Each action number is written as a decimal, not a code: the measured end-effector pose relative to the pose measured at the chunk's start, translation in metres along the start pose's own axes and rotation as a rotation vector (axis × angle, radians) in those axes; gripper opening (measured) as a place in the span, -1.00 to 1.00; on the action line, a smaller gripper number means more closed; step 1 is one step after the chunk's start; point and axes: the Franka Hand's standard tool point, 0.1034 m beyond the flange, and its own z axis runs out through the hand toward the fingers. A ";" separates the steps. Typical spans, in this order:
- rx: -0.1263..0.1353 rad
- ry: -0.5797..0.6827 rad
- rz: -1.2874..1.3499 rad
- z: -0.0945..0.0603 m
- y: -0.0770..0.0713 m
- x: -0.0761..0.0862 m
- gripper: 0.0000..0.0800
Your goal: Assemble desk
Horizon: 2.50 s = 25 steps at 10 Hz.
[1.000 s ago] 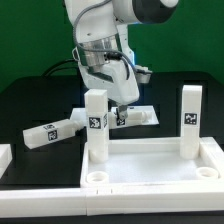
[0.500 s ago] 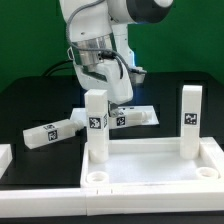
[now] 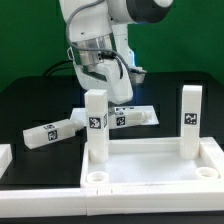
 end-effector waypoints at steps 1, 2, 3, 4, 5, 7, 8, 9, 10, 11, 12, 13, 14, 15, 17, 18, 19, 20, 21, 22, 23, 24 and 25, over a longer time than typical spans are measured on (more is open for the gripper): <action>0.005 -0.005 -0.022 -0.002 0.000 0.002 -0.99; 0.040 -0.024 -0.044 -0.013 0.002 0.015 -1.00; 0.109 -0.062 -0.033 -0.031 0.002 0.030 -1.00; 0.148 -0.102 0.019 -0.040 0.003 0.035 -1.00; 0.147 -0.133 0.038 -0.037 0.007 0.033 -0.77; 0.139 -0.126 0.031 -0.035 0.007 0.033 -0.27; 0.137 -0.126 0.033 -0.034 0.009 0.034 0.07; 0.150 -0.136 0.048 -0.027 0.013 0.036 0.07; 0.144 -0.150 0.076 -0.016 0.014 0.039 0.47; 0.155 -0.157 0.132 -0.005 0.014 0.038 0.58; 0.169 -0.157 0.184 0.005 0.017 0.032 0.58; 0.149 -0.167 0.191 0.014 0.016 0.021 0.62; 0.143 -0.170 0.194 0.018 0.011 0.012 0.62; 0.133 -0.183 0.220 0.021 0.004 0.004 0.62; 0.068 -0.200 0.206 0.025 -0.003 -0.007 0.62; 0.072 -0.197 0.211 0.025 -0.002 -0.005 0.59; 0.072 -0.197 0.211 0.025 -0.001 -0.004 0.59; 0.072 -0.197 0.211 0.025 -0.001 -0.004 0.17; 0.072 -0.197 0.211 0.025 -0.001 -0.004 -0.29; 0.073 -0.196 0.200 0.025 -0.001 -0.004 -0.29; 0.071 -0.195 0.175 0.024 -0.002 -0.005 -0.29; 0.070 -0.190 0.093 0.019 -0.004 -0.005 -0.29; 0.101 -0.186 -0.028 0.010 0.002 0.005 -0.29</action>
Offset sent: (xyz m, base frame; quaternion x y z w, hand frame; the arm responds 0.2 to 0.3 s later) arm 0.0158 -0.0195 0.0114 0.1371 -0.1428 0.0799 0.9770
